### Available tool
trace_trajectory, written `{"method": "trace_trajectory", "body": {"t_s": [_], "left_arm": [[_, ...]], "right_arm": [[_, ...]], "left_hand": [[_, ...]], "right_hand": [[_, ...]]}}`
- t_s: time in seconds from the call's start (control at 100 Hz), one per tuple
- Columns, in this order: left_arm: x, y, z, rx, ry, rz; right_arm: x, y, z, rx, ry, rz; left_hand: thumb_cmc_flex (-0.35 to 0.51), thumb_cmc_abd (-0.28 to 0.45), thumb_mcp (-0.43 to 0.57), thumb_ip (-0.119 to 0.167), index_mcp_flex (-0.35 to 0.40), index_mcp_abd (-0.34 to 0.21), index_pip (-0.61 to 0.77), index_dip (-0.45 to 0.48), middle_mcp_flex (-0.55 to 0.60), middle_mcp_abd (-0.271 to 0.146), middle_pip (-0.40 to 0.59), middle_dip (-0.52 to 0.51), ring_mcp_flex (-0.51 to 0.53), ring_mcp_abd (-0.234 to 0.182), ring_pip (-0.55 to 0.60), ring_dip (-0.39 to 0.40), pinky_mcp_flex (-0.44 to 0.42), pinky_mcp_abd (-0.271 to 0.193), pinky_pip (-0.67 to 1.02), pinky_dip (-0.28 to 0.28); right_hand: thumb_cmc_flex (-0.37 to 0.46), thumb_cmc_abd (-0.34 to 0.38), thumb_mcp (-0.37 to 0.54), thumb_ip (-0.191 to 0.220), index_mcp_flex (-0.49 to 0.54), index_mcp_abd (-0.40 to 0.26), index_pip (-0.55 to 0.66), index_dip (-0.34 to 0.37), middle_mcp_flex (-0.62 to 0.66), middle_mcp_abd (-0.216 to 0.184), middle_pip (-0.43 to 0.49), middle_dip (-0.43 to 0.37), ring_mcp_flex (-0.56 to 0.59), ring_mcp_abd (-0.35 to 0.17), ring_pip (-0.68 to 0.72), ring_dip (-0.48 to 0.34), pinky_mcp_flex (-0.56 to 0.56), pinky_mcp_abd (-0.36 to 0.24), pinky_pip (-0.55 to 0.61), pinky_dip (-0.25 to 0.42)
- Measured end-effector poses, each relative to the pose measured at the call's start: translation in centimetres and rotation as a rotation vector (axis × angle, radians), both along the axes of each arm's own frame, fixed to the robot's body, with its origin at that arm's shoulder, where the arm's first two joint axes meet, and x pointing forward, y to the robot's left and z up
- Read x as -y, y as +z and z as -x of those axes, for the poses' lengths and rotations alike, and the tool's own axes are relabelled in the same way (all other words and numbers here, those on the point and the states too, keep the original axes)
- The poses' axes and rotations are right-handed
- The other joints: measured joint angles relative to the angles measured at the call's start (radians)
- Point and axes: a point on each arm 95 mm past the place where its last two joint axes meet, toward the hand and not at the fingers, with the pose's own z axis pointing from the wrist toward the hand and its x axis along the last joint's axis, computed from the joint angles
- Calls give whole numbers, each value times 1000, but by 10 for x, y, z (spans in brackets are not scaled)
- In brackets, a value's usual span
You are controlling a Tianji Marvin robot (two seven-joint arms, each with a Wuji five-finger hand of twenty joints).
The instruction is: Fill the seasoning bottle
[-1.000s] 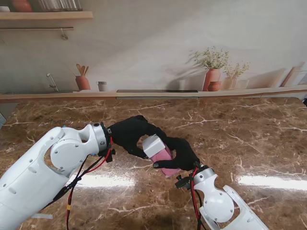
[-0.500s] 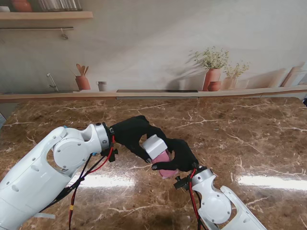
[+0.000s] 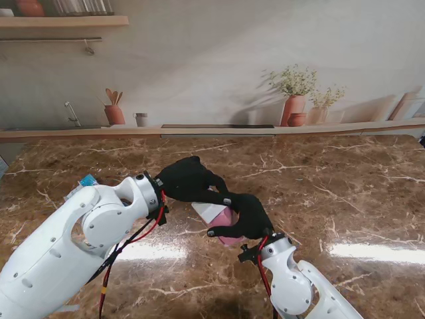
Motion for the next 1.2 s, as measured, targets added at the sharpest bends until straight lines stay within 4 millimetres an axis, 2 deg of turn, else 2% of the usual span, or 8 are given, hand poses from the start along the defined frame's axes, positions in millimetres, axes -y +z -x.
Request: {"method": "trace_trajectory", "body": {"t_s": [0.07, 0.15, 0.26, 0.35, 0.44, 0.75, 0.96, 1.2], "left_arm": [[-6, 5, 2, -6, 32, 2], [-16, 11, 1, -57, 58, 26], [-29, 16, 0, -110, 61, 3], [-35, 19, 0, -102, 62, -14], [-37, 20, 0, -80, 21, 13], [-33, -3, 4, -24, -139, -20], [-31, -8, 8, -49, -168, -22], [-31, -8, 6, 32, -195, -146]], "right_arm": [[1, 1, -1, -4, -7, -8], [4, 1, -3, -6, -19, -11], [8, 2, -5, -9, -34, -10], [10, 3, -6, -12, -41, -16], [10, 4, -7, -12, -45, -15], [10, 6, -7, -12, -32, 0], [10, 7, -7, -12, -31, 0], [9, 7, -6, -18, -21, -9]], "left_hand": [[-31, 7, -2, 13, -24, 115, -82, -47, -30, -66, -18, -14, -26, -1, -42, -25, -2, 1, -20, -33], [-27, 7, 4, 14, -175, 134, -223, -106, -174, -88, -55, -23, -117, -1, -121, -50, -48, 12, -84, -76], [221, -1, 54, 57, -349, 103, -335, -119, -556, -125, -221, -99, -339, -28, -275, -106, -145, 27, -201, -107], [222, -236, 712, 88, -409, 90, -365, -86, -769, -198, -276, -151, -478, -92, -384, -162, -213, 38, -309, -103], [352, -464, 1108, 7, -424, 80, -351, -76, -842, -247, -282, -174, -511, -132, -414, -183, -231, 38, -346, -79], [670, -476, 1068, -8, -600, -79, -367, -154, -1001, -220, -331, -242, -566, -142, -425, -187, -239, 0, -360, -50], [693, -449, 1069, -11, -558, -149, -123, -20, -1008, -212, -358, -184, -560, -139, -426, -187, -246, -4, -360, -41], [648, -473, 1036, -11, -650, -163, -304, -83, -1007, -235, -313, -186, -548, -139, -425, -187, -237, -15, -359, -41]], "right_hand": [[0, 6, 0, 0, 0, 0, 0, 0, 0, 0, 2, 1, 0, 0, 1, 0, 0, 0, 0, 0], [0, 7, 0, 0, 0, 0, 0, 0, 0, 0, 2, 1, 0, 0, 1, 0, 0, 0, 0, 0], [0, 8, 0, 0, 0, 0, 0, 0, 0, 0, 2, 1, 0, 0, 2, 0, 0, 0, 0, 0], [0, 9, 0, 0, 0, 0, 0, 0, 0, 0, 2, 1, 0, 0, 3, 0, 0, 0, 0, 0], [0, 9, 0, 0, 0, 0, 0, 0, 0, 0, 2, 1, 0, 0, 3, 0, 0, 0, 0, 0], [0, 10, 0, 0, 0, 0, 0, 0, 0, 0, 2, 1, 0, -1, 5, 0, 1, 0, 0, 0], [0, 10, 0, 0, 0, 0, 0, 0, 0, 0, 4, 1, 0, -1, 9, 0, 1, 0, 0, 0], [0, 19, -1, 0, 0, 6, 0, 0, 0, 0, 7, 1, 1, -1, 22, 0, 2, 0, 0, 1]]}}
